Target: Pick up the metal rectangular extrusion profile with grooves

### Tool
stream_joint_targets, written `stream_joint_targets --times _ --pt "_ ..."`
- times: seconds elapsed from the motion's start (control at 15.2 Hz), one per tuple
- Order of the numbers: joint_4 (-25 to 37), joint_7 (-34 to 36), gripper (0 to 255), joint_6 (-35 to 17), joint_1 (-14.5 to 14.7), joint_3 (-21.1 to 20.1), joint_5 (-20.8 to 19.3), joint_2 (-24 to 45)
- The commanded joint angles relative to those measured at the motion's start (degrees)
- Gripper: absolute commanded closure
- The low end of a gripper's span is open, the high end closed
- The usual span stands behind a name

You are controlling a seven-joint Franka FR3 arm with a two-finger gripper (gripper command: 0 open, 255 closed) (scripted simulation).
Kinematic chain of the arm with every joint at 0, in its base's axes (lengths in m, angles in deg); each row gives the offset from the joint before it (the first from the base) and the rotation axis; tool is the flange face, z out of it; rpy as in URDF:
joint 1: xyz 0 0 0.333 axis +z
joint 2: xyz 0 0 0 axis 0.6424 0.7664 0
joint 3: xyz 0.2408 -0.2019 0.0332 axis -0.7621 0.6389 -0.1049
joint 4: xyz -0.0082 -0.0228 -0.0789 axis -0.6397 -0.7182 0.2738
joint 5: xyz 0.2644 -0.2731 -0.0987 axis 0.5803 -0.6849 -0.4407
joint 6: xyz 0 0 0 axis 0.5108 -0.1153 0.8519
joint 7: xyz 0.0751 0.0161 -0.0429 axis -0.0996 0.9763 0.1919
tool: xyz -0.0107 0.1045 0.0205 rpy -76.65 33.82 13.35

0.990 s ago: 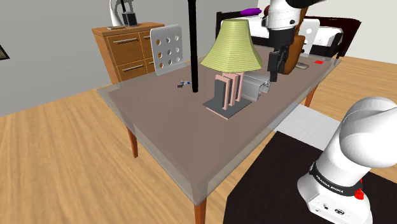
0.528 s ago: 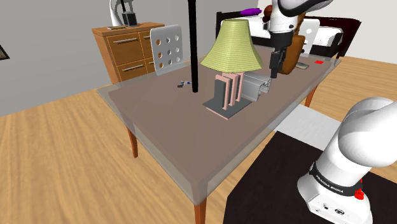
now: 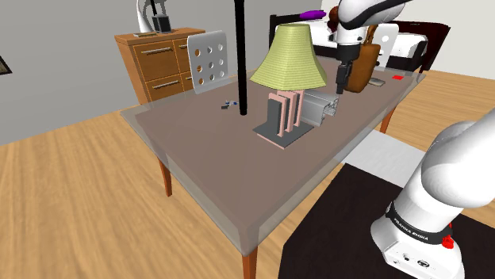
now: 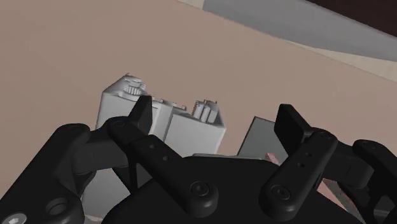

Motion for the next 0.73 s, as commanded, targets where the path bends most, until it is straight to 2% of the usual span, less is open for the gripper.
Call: stream_joint_targets --times 0.0,0.33,0.66 --pt "2.51 -3.88 0 -1.81 0.04 2.59 0.92 3.92" --pt "9.9 -13.59 0 -5.07 -0.01 7.92 5.94 14.66" --pt "7.22 -13.97 0 -8.95 -0.16 8.22 6.5 16.03"
